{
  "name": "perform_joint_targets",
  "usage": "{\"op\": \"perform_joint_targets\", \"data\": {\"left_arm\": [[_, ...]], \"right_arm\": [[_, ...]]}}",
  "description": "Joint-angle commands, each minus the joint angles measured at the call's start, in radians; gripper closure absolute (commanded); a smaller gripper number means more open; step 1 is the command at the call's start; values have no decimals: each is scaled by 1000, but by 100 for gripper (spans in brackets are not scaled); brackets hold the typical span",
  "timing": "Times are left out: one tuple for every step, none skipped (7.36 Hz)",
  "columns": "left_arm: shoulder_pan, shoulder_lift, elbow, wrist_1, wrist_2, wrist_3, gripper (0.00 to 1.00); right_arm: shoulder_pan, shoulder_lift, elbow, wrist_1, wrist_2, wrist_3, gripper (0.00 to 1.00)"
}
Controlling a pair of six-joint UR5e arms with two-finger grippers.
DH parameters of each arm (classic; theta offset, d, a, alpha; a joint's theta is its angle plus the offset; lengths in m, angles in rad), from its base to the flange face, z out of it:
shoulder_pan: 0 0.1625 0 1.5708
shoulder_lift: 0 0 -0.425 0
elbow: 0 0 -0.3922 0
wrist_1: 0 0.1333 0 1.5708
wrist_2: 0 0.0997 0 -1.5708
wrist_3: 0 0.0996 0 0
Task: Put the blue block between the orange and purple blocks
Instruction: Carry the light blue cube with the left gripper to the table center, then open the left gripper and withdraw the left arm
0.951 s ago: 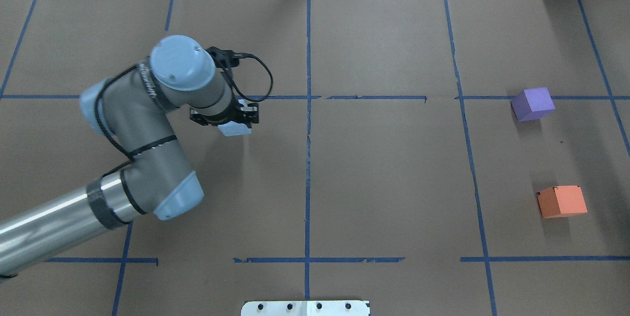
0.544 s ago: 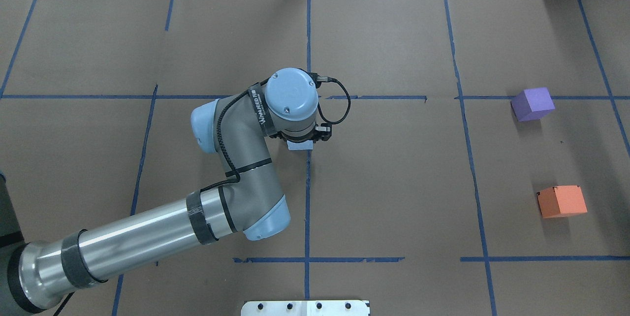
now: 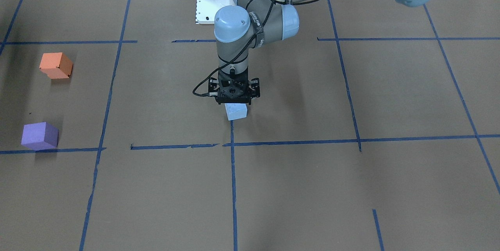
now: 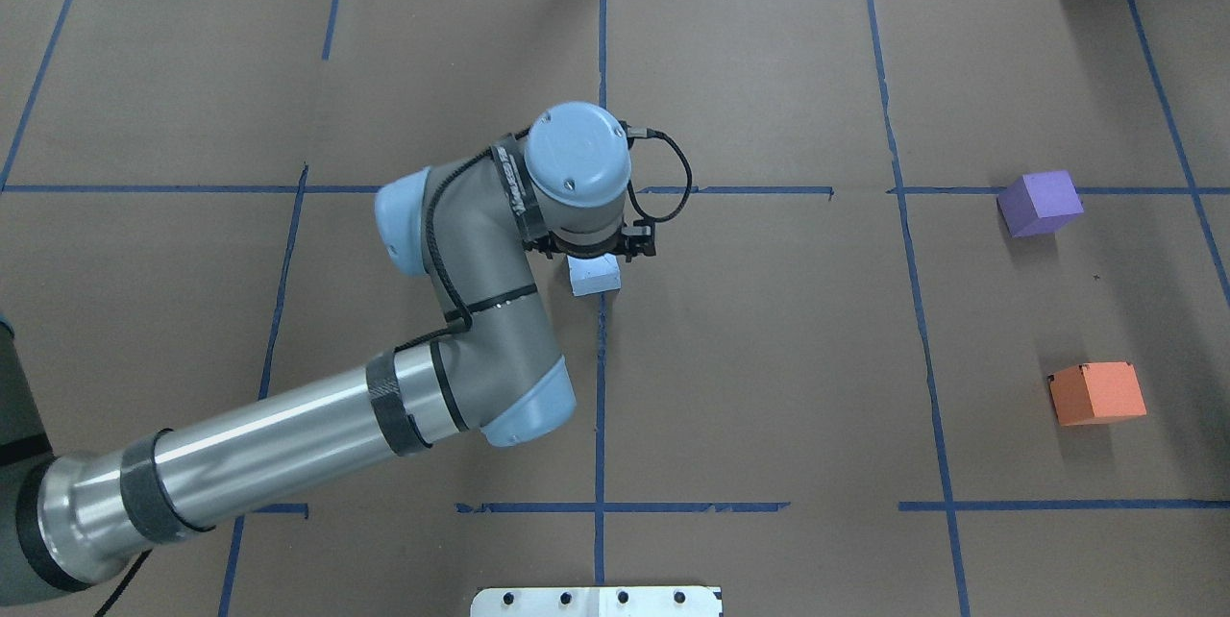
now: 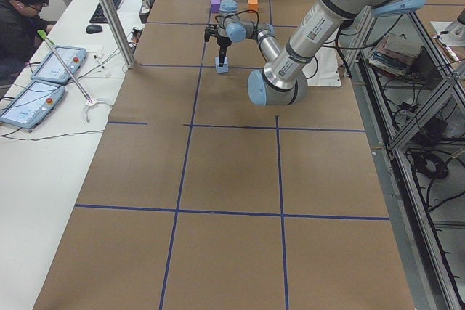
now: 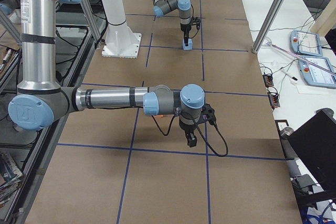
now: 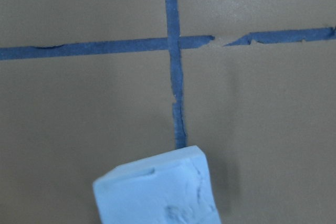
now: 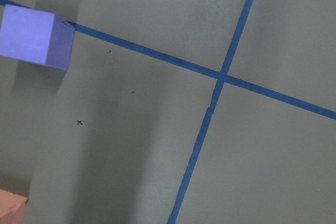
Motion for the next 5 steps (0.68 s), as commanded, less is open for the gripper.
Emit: {"op": "perform_joint_targets", "data": {"left_arm": [[-154, 164, -251, 134, -142, 142, 0], [-230, 241, -326, 188, -153, 285, 0], [-324, 309, -341, 197, -230, 385, 0], [-423, 396, -350, 188, -298, 504, 0], [-528, 486, -349, 187, -365, 708, 0]], "right_arm": [[0, 6, 0, 0, 0, 2, 0], [-3, 14, 0, 0, 8, 21, 0], [-24, 38, 3, 2, 29, 67, 0], [-62, 72, 26, 2, 32, 146, 0], [-128, 104, 69, 2, 32, 278, 0]]}}
